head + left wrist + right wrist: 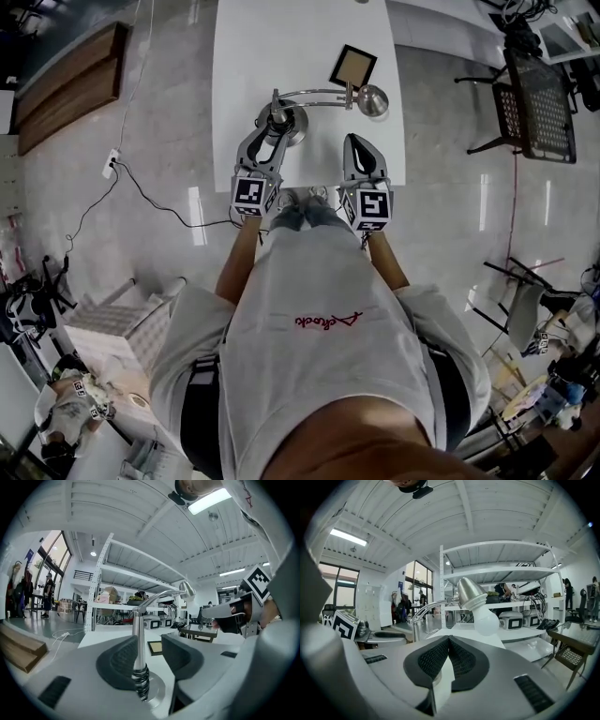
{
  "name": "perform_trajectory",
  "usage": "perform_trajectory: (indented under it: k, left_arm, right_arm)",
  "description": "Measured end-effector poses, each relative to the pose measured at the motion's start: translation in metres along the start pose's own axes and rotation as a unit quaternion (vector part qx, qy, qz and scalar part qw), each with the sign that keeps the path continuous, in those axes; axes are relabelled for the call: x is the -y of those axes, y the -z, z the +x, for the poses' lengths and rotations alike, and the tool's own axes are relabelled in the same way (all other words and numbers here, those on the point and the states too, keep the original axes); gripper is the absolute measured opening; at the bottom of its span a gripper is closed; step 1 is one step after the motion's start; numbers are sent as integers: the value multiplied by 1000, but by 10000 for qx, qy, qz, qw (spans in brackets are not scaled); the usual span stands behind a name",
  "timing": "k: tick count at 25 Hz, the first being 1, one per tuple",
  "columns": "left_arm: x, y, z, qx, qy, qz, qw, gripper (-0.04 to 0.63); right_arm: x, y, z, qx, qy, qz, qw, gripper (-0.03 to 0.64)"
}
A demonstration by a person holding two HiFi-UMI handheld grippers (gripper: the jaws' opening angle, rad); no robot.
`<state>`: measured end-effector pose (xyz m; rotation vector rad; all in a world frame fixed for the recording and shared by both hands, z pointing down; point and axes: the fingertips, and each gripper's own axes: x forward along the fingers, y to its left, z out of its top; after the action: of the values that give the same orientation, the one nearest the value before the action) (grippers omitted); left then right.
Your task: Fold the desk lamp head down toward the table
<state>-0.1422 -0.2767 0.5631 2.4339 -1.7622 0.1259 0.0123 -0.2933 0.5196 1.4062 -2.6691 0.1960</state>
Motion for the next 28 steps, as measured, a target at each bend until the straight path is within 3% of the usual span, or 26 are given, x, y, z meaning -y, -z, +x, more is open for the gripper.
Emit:
perform_trajectory:
  k: [8,16,28]
  left_arm:
    - [-3,26,-1,-235,144,-162,9995,229]
    - [-22,23,25,-246,187,-116,9995,229]
    - [-17,3,82,-191,663,266,9973,230]
  right_arm:
    - [0,15,-9,-191,208,20,9996,6]
    - [1,14,-15,-193,330,-20,9993,6]
    - [7,13,-18,-187,449,-75,9988,6]
